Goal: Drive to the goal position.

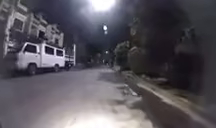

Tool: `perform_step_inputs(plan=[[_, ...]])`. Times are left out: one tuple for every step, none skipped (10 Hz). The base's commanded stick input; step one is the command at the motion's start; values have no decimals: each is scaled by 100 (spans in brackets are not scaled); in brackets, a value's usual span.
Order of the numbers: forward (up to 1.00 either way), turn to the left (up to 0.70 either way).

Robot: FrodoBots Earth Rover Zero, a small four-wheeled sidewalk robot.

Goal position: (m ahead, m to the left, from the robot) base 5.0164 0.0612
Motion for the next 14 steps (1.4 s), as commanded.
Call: perform_step_inputs(plan=[[50,0],[50,0],[50,0],[50,0],[50,0],[50,0],[50,0],[50,0],[50,0],[50,0],[50,0],[50,0],[50,0],[50,0]])
